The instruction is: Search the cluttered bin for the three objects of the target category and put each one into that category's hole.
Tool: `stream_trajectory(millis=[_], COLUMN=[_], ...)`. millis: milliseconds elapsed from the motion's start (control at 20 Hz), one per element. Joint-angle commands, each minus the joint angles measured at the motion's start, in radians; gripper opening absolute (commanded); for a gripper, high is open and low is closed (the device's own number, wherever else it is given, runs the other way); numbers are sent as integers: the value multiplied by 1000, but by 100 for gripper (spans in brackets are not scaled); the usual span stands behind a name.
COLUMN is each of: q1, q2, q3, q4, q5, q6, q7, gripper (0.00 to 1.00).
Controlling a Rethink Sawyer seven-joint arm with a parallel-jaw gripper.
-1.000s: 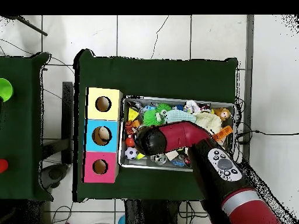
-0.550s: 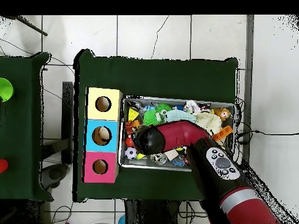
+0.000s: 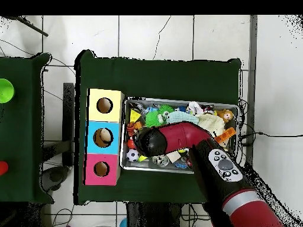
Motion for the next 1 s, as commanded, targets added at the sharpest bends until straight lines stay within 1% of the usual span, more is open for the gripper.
stream_trajectory(millis=[50, 500, 1000], q1=[-16, -20, -40], q2=[40, 48, 66], q3=[48, 43, 57], q4=[-69, -66, -72], q5=[-39, -67, -71], q6=[95, 54, 42], q7=[-129, -130, -150], gripper=[100, 100, 100])
